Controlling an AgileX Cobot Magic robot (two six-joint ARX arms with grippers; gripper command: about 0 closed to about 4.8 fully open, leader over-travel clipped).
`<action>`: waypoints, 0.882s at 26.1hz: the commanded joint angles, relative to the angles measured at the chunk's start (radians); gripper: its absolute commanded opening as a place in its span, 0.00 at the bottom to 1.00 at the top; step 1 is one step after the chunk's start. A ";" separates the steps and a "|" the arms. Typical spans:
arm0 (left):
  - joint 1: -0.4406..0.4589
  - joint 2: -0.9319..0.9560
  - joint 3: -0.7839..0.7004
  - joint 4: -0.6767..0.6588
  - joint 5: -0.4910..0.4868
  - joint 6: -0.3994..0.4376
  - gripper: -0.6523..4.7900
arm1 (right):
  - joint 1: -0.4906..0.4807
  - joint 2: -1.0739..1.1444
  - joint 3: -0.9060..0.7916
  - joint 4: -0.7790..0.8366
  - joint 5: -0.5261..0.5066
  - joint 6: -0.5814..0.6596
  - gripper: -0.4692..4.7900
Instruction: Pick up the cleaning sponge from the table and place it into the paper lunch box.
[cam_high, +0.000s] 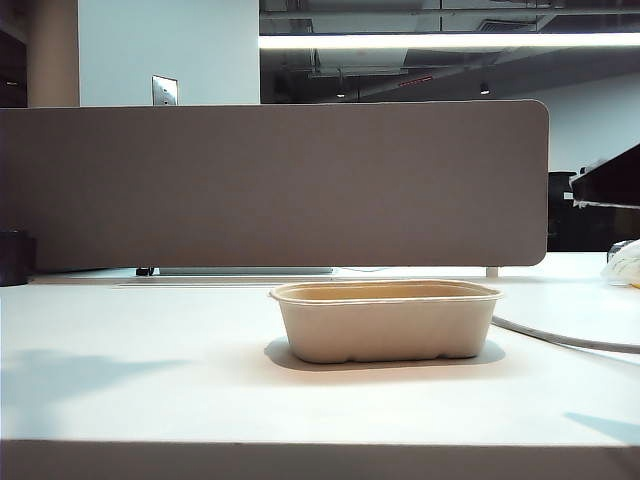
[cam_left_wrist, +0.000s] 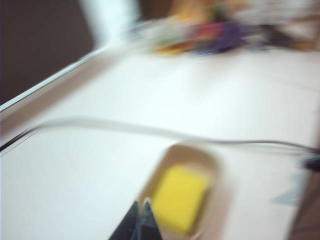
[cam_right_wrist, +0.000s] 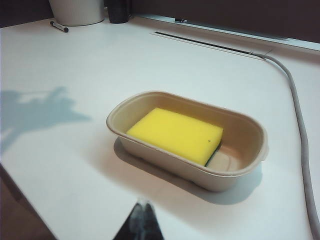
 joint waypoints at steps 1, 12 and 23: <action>0.171 -0.149 -0.046 -0.143 -0.056 -0.047 0.11 | 0.000 0.000 0.001 0.011 0.001 0.000 0.08; 0.499 -0.709 -0.456 0.019 -0.491 -0.217 0.11 | 0.001 0.000 0.001 0.011 0.000 0.000 0.08; 0.525 -0.913 -0.858 0.292 -0.373 -0.365 0.11 | 0.001 0.000 0.001 0.011 0.001 0.000 0.08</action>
